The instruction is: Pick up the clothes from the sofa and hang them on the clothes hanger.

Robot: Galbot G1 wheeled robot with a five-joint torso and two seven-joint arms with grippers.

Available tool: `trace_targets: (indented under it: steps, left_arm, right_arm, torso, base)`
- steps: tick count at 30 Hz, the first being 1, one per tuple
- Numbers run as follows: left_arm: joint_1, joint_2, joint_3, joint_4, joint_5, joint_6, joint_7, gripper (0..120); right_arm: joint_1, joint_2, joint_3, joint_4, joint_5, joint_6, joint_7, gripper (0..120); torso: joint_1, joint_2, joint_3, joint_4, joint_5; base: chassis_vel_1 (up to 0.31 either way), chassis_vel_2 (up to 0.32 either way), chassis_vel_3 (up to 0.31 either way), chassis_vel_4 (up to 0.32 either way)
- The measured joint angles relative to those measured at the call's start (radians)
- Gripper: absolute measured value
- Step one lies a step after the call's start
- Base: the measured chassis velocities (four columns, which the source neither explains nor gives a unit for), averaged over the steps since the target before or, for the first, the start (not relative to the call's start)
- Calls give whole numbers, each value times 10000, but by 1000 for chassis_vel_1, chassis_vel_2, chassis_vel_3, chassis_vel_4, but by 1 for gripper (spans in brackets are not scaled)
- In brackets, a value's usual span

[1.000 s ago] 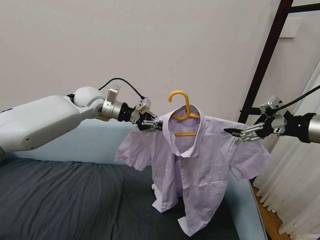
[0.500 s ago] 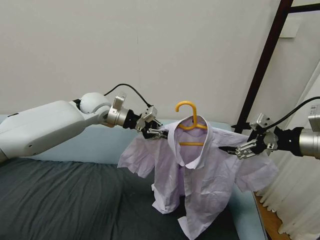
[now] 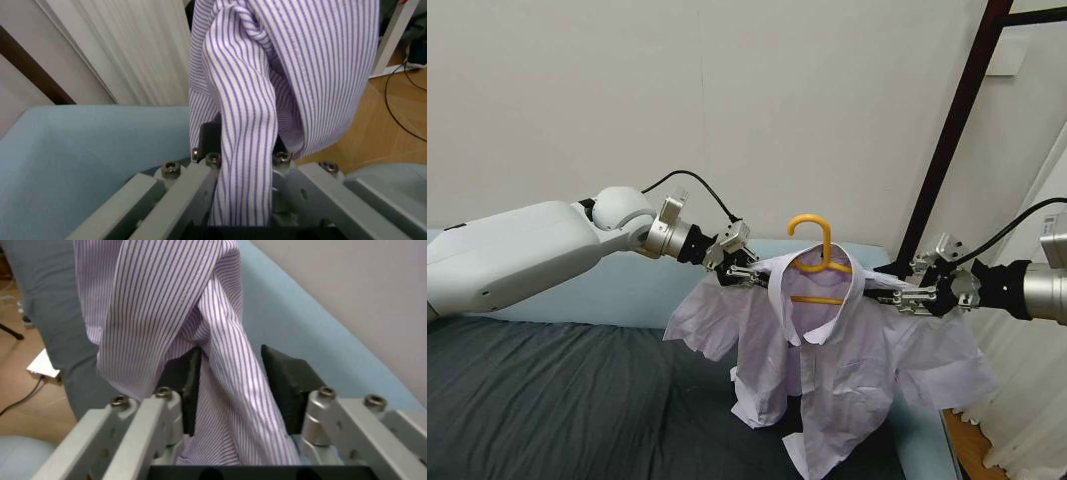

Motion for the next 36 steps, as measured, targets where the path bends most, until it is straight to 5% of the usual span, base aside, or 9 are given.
trace_targets:
  steps: [6, 12, 27, 36]
  left_arm:
    - [221, -13, -81, -446, 252, 4, -224, 1]
    - [-66, -232, 272, -761, 289, 68, -304, 1]
    - [-110, 151, 466, -1326, 417, -46, -397, 54]
    - [350, 368, 117, -1514, 601, -158, -577, 86]
  right_arm:
    - [-291, -98, -297, 293, -692, 5, -399, 12]
    - [-319, 44, -422, 454, -519, -119, -138, 11]
    - [-498, -238, -394, 757, 65, -309, -509, 10]
    - [-479, 284, -853, 972, -488, -411, -13, 10]
  torso:
    - [0, 0, 0, -1, -1]
    - [0, 0, 0, -2, 0]
    - [-1, 0, -1, -1, -3]
    - [-1, 0, -1, -1, -2]
  base:
    - [0, 0, 0, 0]
    - [0, 0, 0, 0]
    - [0, 0, 0, 0]
    - [0, 0, 0, 0]
